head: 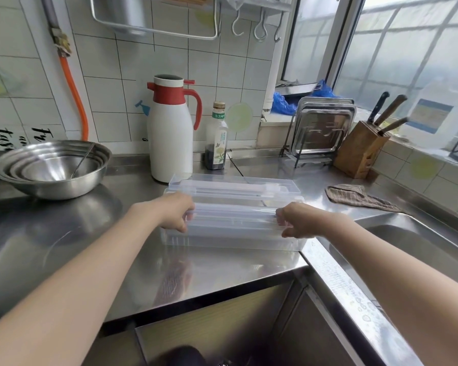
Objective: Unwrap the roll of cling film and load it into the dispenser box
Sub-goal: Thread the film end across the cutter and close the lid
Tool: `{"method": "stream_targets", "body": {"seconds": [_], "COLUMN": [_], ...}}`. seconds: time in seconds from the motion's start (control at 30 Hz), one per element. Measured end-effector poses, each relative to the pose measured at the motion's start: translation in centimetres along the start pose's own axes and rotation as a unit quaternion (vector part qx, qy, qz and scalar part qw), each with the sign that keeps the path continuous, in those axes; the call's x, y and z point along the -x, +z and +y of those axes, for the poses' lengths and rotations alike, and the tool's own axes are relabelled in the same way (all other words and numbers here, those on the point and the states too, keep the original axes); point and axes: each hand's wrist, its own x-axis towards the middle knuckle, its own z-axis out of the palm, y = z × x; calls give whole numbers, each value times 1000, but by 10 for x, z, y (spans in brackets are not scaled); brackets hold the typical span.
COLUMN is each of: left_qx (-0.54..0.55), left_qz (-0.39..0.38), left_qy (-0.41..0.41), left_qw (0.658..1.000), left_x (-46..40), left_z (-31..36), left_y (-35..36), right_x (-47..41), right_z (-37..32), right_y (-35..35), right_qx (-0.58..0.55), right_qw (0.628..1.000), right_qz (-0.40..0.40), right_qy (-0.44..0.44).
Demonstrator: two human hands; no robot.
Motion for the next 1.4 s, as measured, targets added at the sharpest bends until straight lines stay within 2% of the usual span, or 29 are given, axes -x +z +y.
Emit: {"method": "stream_targets", "body": {"seconds": [0.4, 0.6, 0.73, 0.83, 1.03, 1.17, 1.3, 1.4], "left_qx": [-27, -30, -37, -53, -93, -99, -61, 64], "left_qz": [36, 55, 63, 43, -36, -20, -1, 26], "left_qy": [34, 21, 19, 26, 16, 21, 29, 39], "left_qw": [998, 998, 997, 997, 995, 995, 998, 997], "left_x": [1, 0, 1, 1, 1, 2, 3, 0], "left_z": [-3, -2, -2, -1, 1, -1, -7, -10], "left_y": [5, 8, 11, 10, 1, 6, 10, 3], "right_x": [2, 0, -2, -1, 0, 2, 3, 4], "right_z": [-2, 3, 7, 11, 10, 11, 14, 18], "right_y": [4, 7, 5, -1, 1, 6, 9, 2], "right_qx": [47, 23, -5, -4, 19, 6, -22, -110], "right_qw": [999, 999, 1000, 999, 1000, 1000, 999, 991], "right_qz": [14, 27, 2, -25, -8, 13, 17, 69], "right_qy": [-17, -21, -21, -21, -23, -19, -17, -13]}}
